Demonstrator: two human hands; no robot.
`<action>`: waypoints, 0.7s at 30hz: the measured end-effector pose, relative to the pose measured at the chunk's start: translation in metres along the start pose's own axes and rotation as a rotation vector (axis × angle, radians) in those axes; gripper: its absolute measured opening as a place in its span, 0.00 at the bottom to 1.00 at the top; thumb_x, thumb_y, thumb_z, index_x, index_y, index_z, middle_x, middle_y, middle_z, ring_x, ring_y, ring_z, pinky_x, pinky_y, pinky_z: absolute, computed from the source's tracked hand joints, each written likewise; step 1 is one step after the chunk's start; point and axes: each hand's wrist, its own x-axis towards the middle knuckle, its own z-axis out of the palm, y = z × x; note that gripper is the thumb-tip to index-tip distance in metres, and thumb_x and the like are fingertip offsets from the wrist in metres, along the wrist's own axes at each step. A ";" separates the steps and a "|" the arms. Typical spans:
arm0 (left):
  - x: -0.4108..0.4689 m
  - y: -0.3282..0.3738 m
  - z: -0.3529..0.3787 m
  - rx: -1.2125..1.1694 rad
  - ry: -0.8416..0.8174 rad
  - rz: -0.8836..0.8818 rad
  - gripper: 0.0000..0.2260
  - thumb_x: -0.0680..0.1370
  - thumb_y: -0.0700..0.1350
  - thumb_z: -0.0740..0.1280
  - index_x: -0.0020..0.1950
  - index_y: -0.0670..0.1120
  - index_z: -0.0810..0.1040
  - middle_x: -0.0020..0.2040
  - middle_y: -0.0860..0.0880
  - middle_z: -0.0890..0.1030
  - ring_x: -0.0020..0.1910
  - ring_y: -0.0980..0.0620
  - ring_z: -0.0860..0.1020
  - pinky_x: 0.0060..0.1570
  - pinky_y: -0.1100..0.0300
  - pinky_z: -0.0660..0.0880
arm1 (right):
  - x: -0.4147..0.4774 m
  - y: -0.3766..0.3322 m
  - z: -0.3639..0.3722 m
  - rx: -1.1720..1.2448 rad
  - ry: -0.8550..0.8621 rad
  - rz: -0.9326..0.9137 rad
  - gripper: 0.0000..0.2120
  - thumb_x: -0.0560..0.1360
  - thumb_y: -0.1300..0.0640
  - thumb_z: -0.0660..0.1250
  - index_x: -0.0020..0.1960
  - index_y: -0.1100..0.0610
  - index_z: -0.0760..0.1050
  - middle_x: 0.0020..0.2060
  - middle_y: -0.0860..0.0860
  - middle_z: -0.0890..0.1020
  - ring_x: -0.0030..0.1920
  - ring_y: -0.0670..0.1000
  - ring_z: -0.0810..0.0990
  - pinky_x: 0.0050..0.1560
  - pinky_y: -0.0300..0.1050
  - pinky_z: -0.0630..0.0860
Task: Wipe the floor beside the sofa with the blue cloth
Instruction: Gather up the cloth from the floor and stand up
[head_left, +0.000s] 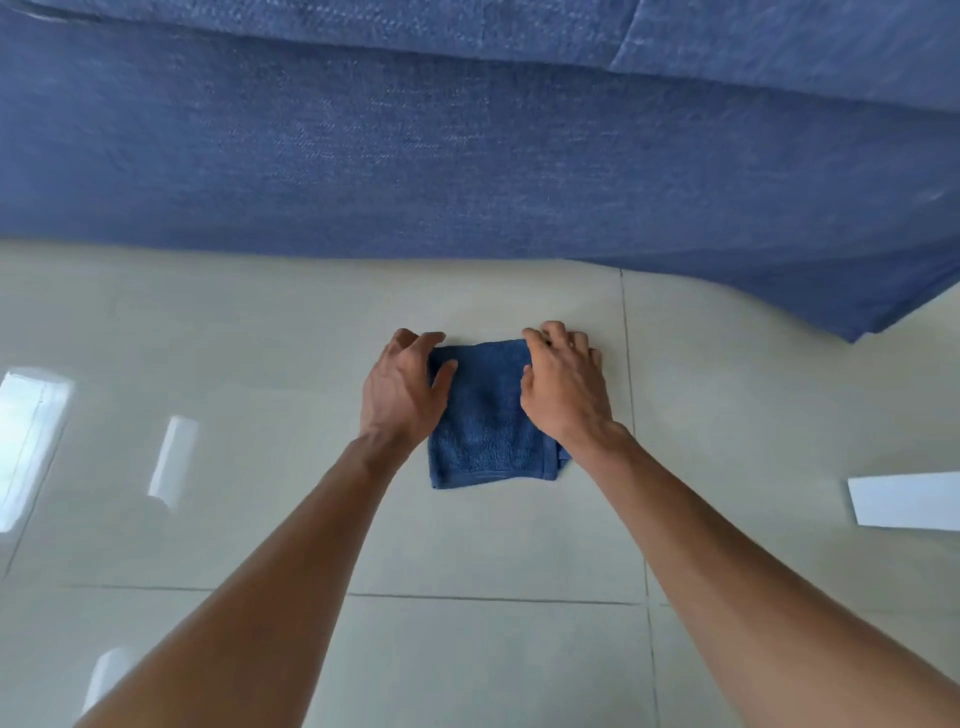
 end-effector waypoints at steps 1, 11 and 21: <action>0.004 0.005 0.000 0.002 -0.015 -0.037 0.17 0.80 0.48 0.65 0.69 0.47 0.77 0.60 0.43 0.78 0.57 0.41 0.79 0.55 0.50 0.77 | 0.002 0.000 0.000 -0.030 -0.007 -0.039 0.19 0.79 0.57 0.63 0.70 0.57 0.69 0.66 0.55 0.72 0.63 0.59 0.70 0.63 0.53 0.68; -0.008 0.045 -0.052 0.083 -0.154 -0.188 0.11 0.77 0.51 0.70 0.57 0.49 0.84 0.55 0.47 0.83 0.53 0.44 0.82 0.47 0.55 0.76 | -0.003 -0.004 -0.049 -0.046 -0.053 -0.133 0.12 0.77 0.67 0.66 0.59 0.59 0.72 0.50 0.54 0.79 0.45 0.56 0.79 0.46 0.48 0.73; -0.113 0.159 -0.234 0.112 -0.174 -0.078 0.04 0.75 0.45 0.69 0.45 0.49 0.84 0.44 0.48 0.85 0.44 0.44 0.83 0.41 0.56 0.77 | -0.124 -0.020 -0.248 0.082 -0.029 -0.151 0.10 0.79 0.61 0.63 0.59 0.52 0.74 0.47 0.56 0.84 0.49 0.62 0.80 0.45 0.45 0.66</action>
